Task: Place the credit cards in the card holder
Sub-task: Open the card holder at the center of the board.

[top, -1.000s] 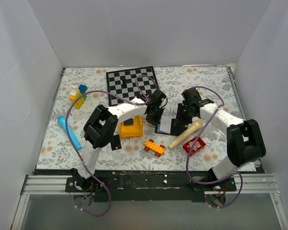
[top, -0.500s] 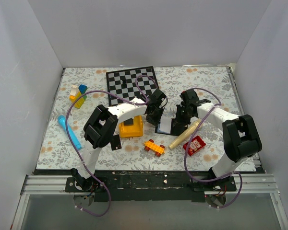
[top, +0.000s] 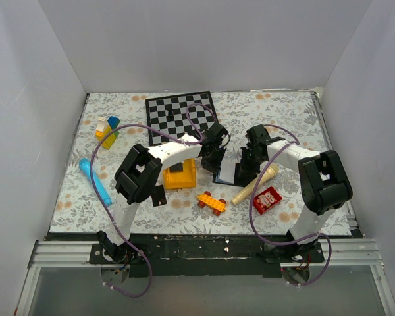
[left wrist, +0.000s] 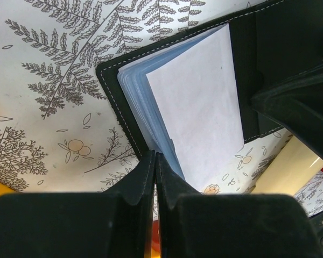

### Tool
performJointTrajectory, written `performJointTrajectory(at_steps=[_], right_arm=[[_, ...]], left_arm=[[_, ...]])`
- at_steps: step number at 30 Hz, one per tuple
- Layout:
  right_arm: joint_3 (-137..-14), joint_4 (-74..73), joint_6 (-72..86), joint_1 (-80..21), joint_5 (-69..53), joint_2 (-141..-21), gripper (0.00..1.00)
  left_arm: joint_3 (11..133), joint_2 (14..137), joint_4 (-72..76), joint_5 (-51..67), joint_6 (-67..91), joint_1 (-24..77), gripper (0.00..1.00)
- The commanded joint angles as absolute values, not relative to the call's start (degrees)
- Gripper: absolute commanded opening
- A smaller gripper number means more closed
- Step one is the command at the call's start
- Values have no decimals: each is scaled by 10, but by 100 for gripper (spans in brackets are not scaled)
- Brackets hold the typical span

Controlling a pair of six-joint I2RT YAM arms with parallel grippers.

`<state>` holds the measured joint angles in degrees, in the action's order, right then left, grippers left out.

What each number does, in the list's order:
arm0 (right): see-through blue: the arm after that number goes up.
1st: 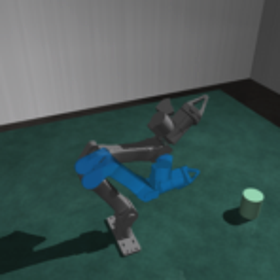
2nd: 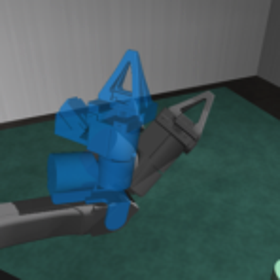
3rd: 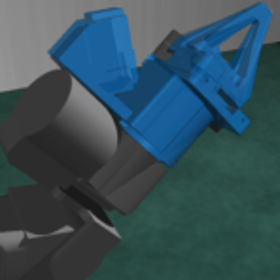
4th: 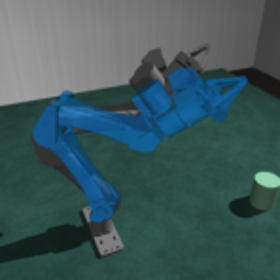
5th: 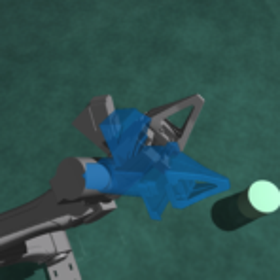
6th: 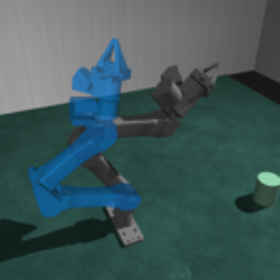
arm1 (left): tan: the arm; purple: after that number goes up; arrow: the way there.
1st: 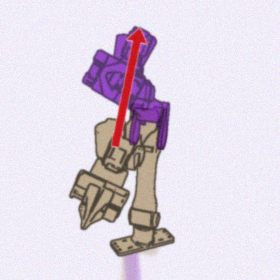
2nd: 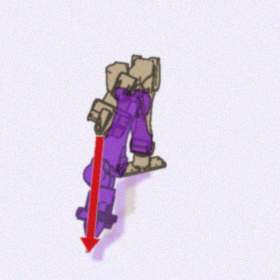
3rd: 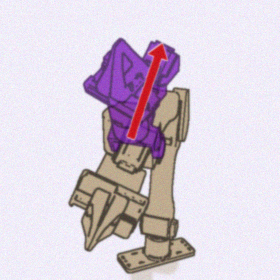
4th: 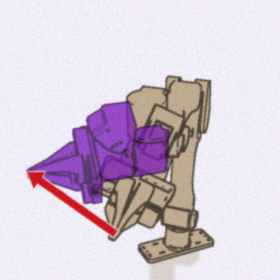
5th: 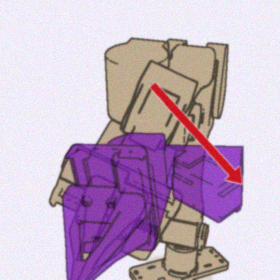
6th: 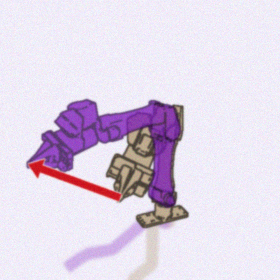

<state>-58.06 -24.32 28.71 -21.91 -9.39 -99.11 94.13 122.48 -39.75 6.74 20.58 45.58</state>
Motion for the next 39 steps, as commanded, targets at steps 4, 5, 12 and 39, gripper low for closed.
performJointTrajectory(at_steps=[4, 5, 12, 39], right_arm=[[-575, -210, 290, -221, -98, -1016, 3], [-574, -212, 290, -221, -98, -1016, 3], [-574, -210, 288, -221, -103, -1020, 3], [-548, -170, 306, -202, -160, -1002, 3]], left_arm=[[962, 1216, -380, 91, 211, 466, 0], [963, 1216, -381, 92, 211, 466, 0], [975, 1222, -378, 101, 214, 470, 0], [941, 1214, -323, 131, 230, 481, 0]])
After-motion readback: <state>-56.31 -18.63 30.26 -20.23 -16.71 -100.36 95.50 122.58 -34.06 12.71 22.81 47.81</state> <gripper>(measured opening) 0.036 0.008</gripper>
